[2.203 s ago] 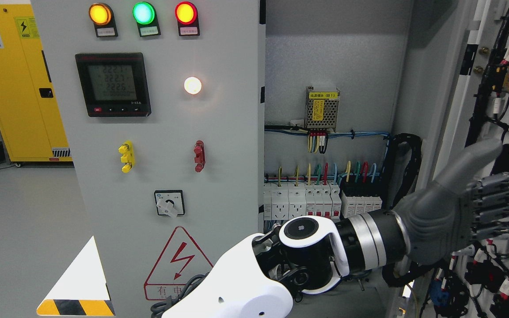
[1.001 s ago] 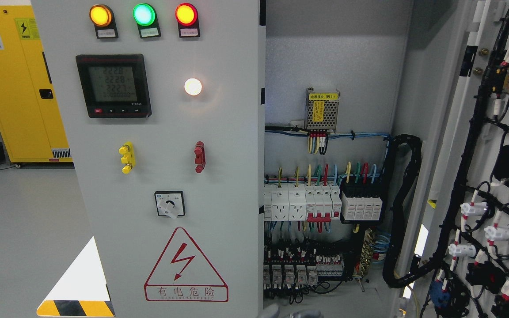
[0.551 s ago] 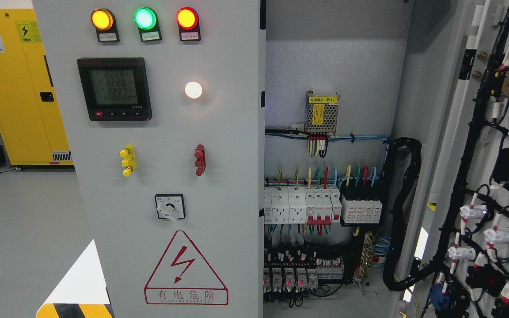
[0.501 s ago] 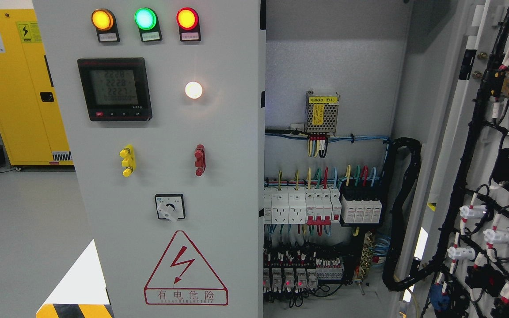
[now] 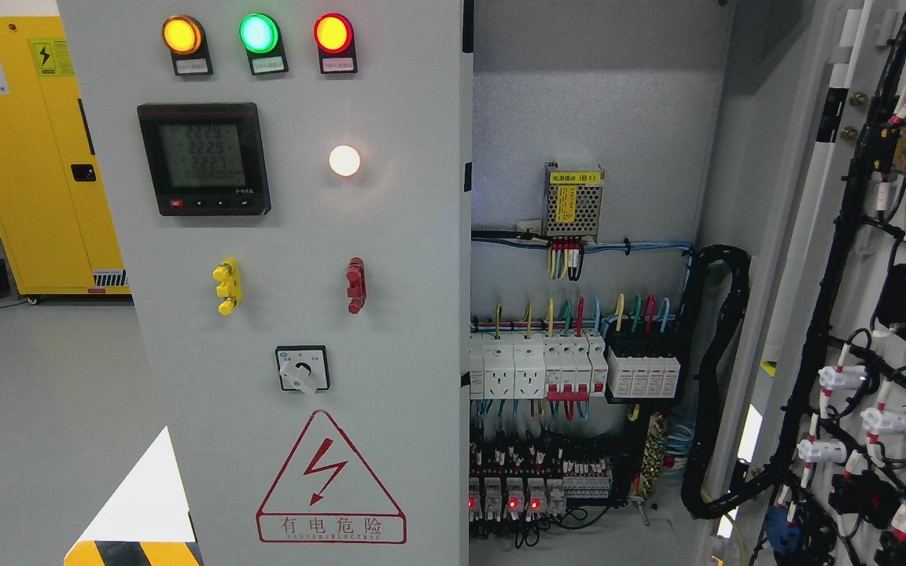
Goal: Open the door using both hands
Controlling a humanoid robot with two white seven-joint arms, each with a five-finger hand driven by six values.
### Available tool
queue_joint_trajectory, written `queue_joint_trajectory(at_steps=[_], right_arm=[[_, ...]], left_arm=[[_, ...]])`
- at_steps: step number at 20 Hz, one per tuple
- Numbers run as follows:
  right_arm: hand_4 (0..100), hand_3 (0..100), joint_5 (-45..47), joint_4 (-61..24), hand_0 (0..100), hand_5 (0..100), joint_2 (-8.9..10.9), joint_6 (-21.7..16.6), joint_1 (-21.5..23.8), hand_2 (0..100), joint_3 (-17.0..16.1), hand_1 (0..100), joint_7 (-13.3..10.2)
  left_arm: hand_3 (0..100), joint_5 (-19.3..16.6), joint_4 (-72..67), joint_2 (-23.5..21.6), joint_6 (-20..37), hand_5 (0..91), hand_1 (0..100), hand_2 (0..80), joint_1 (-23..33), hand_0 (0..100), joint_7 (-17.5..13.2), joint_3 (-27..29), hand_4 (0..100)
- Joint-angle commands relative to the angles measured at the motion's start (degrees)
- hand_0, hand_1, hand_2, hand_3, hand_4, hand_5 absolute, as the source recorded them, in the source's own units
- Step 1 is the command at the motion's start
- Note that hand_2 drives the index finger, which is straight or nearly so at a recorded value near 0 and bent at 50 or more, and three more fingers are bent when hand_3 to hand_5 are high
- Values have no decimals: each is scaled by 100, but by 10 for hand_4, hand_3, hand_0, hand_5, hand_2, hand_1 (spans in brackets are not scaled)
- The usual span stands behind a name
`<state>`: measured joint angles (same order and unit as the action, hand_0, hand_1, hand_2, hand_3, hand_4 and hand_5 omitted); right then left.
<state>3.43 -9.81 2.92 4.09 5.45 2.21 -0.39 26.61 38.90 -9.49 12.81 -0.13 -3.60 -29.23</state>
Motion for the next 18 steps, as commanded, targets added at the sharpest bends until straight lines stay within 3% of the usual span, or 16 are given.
queue_joint_trajectory(at_steps=[1,8,18], right_arm=[[0,0,0,6,215,0,-2,-13,9,0,-1,66,39],[0,0,0,6,215,0,-2,-5,18,0,-1,67,65],[0,0,35,-100,215,0,42,-40,18,0,-10,67,83]], left_arm=[[0,-33,-3230,913,-287,0,0,0,48,0,693,550,0],[0,-25,-3283,1001,-867,0,0,0,74,0,729,559,0],[0,-33,-3354,1028,-921,0,0,0,74,0,738,559,0]])
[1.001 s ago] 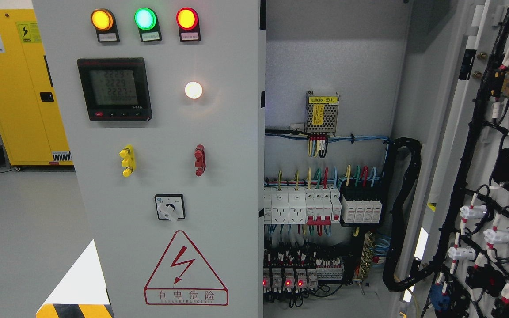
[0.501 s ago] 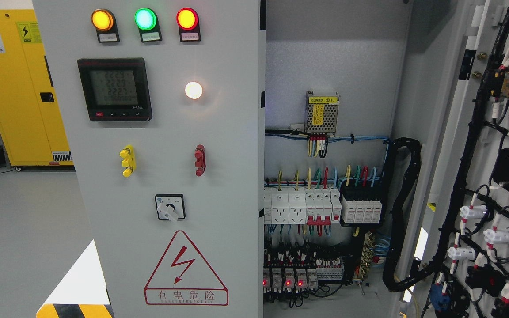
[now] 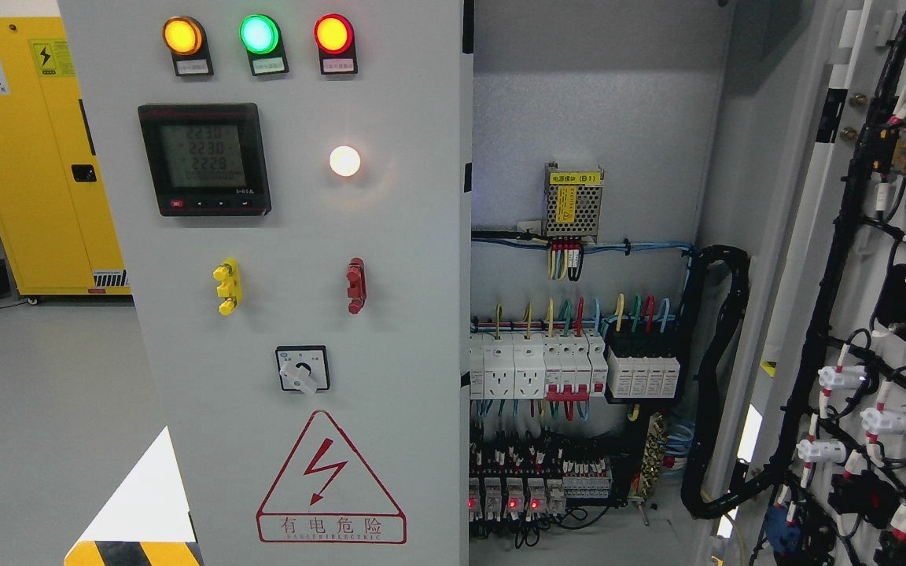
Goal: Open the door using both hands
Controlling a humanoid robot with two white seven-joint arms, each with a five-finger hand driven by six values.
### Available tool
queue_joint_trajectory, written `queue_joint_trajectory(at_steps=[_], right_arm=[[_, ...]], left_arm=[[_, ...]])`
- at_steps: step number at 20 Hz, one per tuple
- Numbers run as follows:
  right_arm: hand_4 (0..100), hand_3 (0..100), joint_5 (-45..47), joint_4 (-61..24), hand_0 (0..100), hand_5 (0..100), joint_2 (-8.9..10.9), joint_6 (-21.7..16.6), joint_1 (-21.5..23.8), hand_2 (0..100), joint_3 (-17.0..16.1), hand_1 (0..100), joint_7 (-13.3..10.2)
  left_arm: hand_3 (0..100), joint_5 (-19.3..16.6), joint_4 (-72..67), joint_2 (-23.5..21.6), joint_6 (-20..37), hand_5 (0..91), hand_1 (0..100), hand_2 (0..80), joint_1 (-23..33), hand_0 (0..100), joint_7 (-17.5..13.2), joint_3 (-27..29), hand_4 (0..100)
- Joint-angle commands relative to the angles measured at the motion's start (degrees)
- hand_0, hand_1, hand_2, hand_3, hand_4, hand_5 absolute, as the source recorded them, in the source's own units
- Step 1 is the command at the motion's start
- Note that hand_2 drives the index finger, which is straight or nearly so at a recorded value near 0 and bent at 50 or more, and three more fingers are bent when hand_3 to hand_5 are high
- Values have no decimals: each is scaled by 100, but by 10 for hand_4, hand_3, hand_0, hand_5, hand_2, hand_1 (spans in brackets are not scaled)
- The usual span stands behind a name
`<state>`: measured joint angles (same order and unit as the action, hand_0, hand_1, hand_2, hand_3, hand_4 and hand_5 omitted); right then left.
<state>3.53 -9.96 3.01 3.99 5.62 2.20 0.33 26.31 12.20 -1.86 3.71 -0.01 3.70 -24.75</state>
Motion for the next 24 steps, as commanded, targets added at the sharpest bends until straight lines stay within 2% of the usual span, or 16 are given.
queue_joint_trajectory(at_steps=[1,3,5,9,12,17,19,24], right_arm=[[0,0,25,-155,216,0,41,-73,10,0,-9,67,11],[0,0,25,-479,216,0,50,-179,36,0,0,67,20],[0,0,34,-1102,216,0,59,-346,263,0,9,66,20],[0,0,43,-3026,216,0,129,-399,826,0,44,64,11],[0,0,69,-4405,216,0,164,-390,1169,0,97,59,11],[0,0,69,-6769,216,0,156,-355,1723,0,790,58,-6],[0,0,69,-7570,216,0,121,-346,1829,0,958,59,-6],[0,0,60,-9145,216,0,77,-302,1856,0,1257,58,-15]], left_arm=[[0,6,-684,265,-11,0,0,0,63,0,-1,111,0],[0,6,-684,265,-11,0,0,0,63,0,8,111,0],[0,14,-684,265,-11,0,0,0,63,0,8,111,0],[0,32,-684,265,-11,0,0,0,54,0,-1,146,0],[0,23,-684,265,-11,0,0,0,45,0,-1,487,0],[0,-29,-675,265,-19,0,0,0,45,0,-27,585,0],[0,-73,-675,265,-19,0,0,0,54,0,-36,577,0],[0,-740,-684,273,-2,0,0,0,106,0,-54,585,0]])
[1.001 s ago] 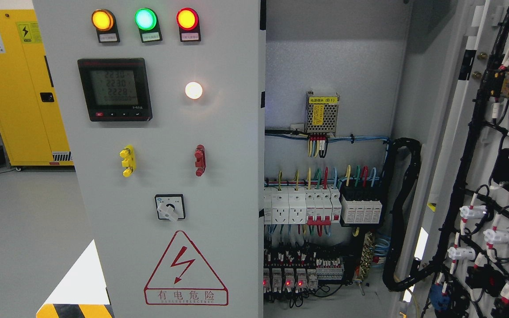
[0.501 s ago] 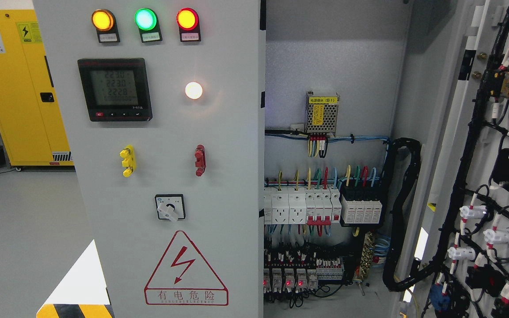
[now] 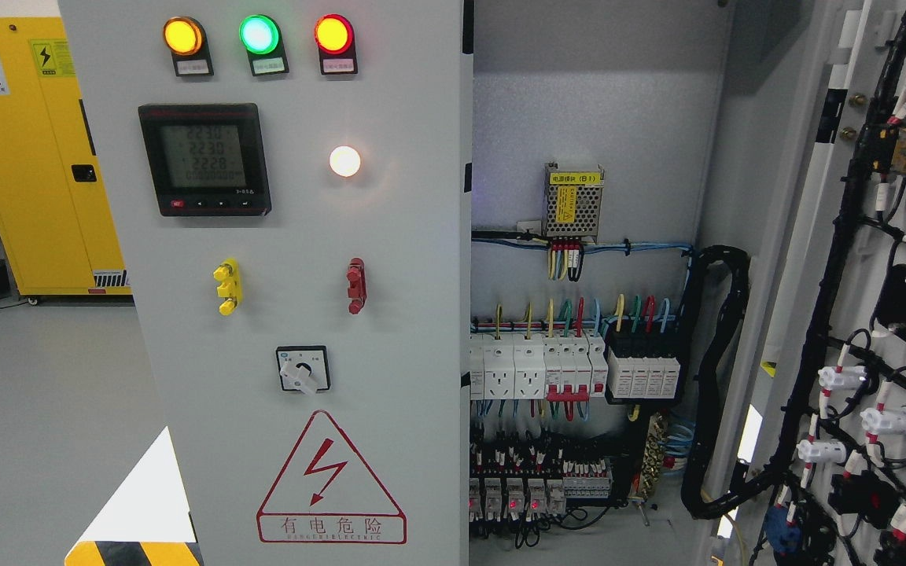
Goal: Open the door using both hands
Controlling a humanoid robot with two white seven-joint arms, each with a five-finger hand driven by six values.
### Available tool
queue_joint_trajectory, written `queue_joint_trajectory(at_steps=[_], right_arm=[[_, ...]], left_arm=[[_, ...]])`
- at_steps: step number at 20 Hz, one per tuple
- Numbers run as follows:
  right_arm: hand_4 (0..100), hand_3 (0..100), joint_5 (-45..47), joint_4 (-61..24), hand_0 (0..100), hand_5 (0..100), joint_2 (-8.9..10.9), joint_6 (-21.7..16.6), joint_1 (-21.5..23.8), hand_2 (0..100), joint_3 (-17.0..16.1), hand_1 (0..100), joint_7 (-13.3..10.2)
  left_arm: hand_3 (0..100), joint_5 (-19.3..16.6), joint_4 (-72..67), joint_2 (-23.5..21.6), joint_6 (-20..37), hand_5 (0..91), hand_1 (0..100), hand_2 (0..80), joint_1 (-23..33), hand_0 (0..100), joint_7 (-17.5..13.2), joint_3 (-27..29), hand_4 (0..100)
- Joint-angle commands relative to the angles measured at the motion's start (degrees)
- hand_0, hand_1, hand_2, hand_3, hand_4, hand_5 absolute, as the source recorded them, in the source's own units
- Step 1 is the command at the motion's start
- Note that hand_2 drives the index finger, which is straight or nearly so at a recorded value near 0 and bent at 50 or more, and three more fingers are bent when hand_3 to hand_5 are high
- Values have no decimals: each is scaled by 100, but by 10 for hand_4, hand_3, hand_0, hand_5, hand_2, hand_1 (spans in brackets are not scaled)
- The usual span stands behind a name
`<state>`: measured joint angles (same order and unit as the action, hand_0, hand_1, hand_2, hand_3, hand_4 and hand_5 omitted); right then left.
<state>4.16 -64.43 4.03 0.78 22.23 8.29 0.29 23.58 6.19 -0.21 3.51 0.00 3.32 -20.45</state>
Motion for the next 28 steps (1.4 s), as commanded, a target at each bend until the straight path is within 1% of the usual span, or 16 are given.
queue_joint_trajectory(at_steps=[1,3,6,8,10,12,13,16,19,21,23,28], right_arm=[[0,0,-3,-3899,215,0,-42,19,141,0,657,58,-12],[0,0,-3,-4338,215,0,-77,1,27,0,648,58,-12],[0,0,-3,-5121,215,0,-104,-16,9,0,657,58,-38],[0,0,-29,-5360,215,0,-113,-42,-113,0,639,57,-82],[0,0,-29,-5448,215,0,-121,-69,-297,0,569,56,-213],[0,0,-38,-5492,215,0,-209,-156,-508,0,490,56,-336],[0,0,-38,-5501,215,0,-218,-218,-588,0,490,56,-337],[0,0,-29,-5510,216,0,-341,-280,-930,0,490,56,-328],[0,0,-21,-5501,216,0,-350,-472,-1264,0,533,55,-293],[0,0,-21,-5440,216,0,-359,-438,-1528,0,578,56,-293],[0,0,-21,-5335,216,0,-429,-412,-1888,0,560,55,-284],[0,0,-29,-4817,216,0,-438,-368,-2784,0,578,54,-267]], left_arm=[[0,-564,-83,144,18,0,0,0,114,0,-16,164,0],[0,-609,-92,197,18,0,0,0,123,0,-16,164,0],[0,-609,-92,206,18,0,0,0,132,0,-16,173,0],[0,-609,-83,215,27,0,0,0,132,0,-16,173,0],[0,-609,-83,223,35,0,0,0,132,0,-16,182,0],[0,-609,-83,258,35,0,0,0,132,0,-16,182,0],[0,-609,-83,267,35,0,0,0,141,0,-16,191,0],[0,-592,-92,302,35,0,0,0,167,0,-16,191,0],[0,-583,-83,338,44,0,0,0,167,0,-16,199,0],[0,-548,-75,346,44,0,0,0,167,0,-16,208,0],[0,-539,-83,381,44,0,0,0,167,0,-16,234,0],[0,-539,-74,417,44,0,0,0,167,0,-16,235,0]])
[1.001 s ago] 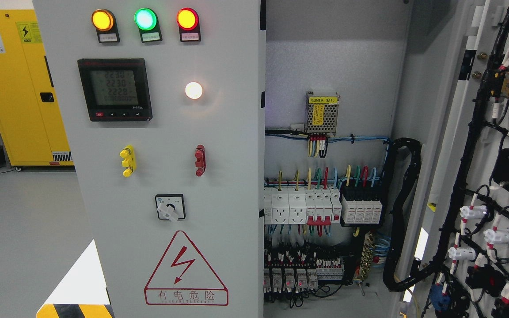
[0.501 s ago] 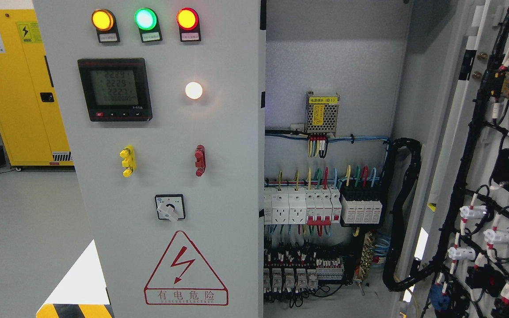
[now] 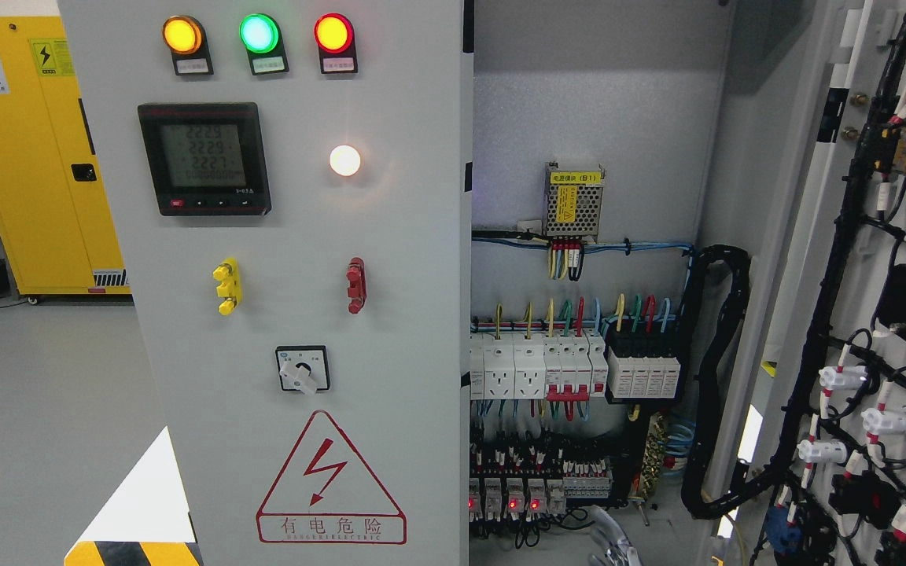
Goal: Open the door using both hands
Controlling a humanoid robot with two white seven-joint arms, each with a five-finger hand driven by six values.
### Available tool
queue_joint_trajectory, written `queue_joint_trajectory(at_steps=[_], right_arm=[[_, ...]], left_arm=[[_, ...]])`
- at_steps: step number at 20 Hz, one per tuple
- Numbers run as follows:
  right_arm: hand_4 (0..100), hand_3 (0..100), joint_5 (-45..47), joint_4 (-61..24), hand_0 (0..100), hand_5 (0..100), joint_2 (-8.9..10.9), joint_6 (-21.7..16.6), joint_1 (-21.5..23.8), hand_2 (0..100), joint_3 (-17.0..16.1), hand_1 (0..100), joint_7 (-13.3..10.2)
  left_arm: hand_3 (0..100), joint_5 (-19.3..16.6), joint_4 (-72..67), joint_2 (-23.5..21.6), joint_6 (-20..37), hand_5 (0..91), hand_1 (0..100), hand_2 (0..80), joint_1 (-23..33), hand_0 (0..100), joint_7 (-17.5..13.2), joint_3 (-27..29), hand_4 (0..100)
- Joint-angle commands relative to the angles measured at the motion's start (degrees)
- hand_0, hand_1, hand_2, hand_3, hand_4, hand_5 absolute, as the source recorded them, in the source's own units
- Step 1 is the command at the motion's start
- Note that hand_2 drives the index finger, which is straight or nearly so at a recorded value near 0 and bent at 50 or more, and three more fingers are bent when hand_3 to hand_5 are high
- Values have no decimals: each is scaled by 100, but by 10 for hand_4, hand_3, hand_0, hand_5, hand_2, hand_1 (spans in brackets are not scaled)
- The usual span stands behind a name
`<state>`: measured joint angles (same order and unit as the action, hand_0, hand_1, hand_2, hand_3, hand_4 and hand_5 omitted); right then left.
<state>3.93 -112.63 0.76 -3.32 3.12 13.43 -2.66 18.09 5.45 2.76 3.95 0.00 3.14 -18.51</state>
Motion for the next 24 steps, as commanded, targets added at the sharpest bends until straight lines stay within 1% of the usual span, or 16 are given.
queue_joint_trajectory(at_steps=[1,4,8,9,11,13,17,20,22,24], right_arm=[[0,0,11,117,216,0,-128,111,-1049,0,46,54,20],[0,0,37,373,216,0,-146,314,-1410,0,63,54,28],[0,0,37,855,216,0,-313,340,-1954,0,89,54,37],[0,0,37,979,216,0,-339,340,-2078,0,89,54,72],[0,0,46,1321,216,0,-348,498,-2429,0,63,55,274],[0,0,46,1611,215,0,-365,604,-2693,0,19,53,301],[0,0,46,2069,216,0,-392,613,-3036,0,-25,54,318],[0,0,55,2359,216,0,-497,613,-3326,0,-42,54,336],[0,0,90,2482,216,0,-497,622,-3458,0,-51,55,354],[0,0,396,2535,215,0,-506,648,-3555,0,-42,55,528]], left_arm=[[0,2,0,120,0,0,0,0,167,0,2,31,0],[0,2,0,120,0,0,0,0,167,0,2,31,0],[0,-7,0,120,0,0,0,0,167,0,2,40,0],[0,-7,0,120,9,0,0,0,167,0,2,40,0],[0,10,0,120,0,0,0,0,167,0,-6,40,0],[0,11,0,120,0,0,0,0,167,0,2,40,0],[0,11,18,129,0,0,0,0,158,0,2,40,0],[0,11,18,129,0,0,0,0,150,0,2,40,0],[0,11,26,129,0,0,0,0,149,0,2,40,0],[0,19,35,137,0,0,0,0,141,0,-6,49,0]])
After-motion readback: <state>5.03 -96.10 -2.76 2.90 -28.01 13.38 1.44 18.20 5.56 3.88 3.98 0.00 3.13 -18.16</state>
